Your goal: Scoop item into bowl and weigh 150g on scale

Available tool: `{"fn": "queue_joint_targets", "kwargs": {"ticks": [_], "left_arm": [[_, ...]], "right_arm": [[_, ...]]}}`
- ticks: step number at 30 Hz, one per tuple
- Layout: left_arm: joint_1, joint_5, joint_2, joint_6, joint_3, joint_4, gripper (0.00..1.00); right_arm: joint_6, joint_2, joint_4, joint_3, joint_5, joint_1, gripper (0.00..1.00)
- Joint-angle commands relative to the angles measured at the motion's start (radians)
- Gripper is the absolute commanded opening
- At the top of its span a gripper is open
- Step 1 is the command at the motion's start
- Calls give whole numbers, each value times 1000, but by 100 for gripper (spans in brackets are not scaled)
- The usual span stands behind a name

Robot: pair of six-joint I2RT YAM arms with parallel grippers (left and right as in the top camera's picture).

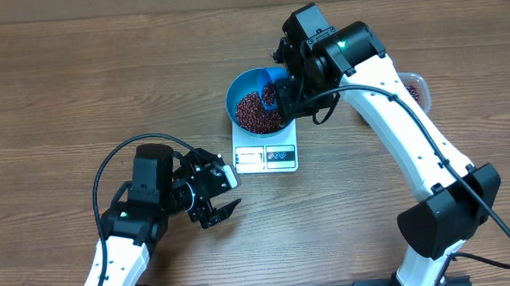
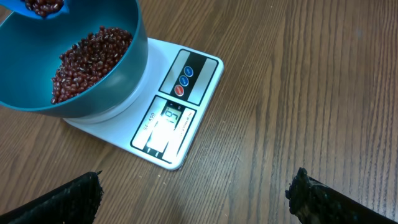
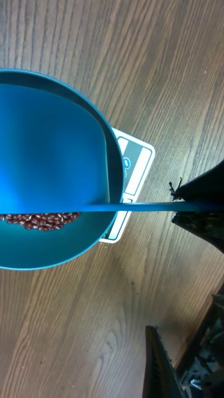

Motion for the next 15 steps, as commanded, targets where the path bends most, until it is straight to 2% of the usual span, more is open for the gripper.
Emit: {"fn": "queue_joint_targets", "kwargs": {"ticks": [1,15], "left_arm": [[4,16,8,19,-5,0,99],[4,16,8,19,-4,0,100]], "right_arm": [[8,-35,3,30,16,-2,4],[37,-35,18,30,30,-1,4]]}}
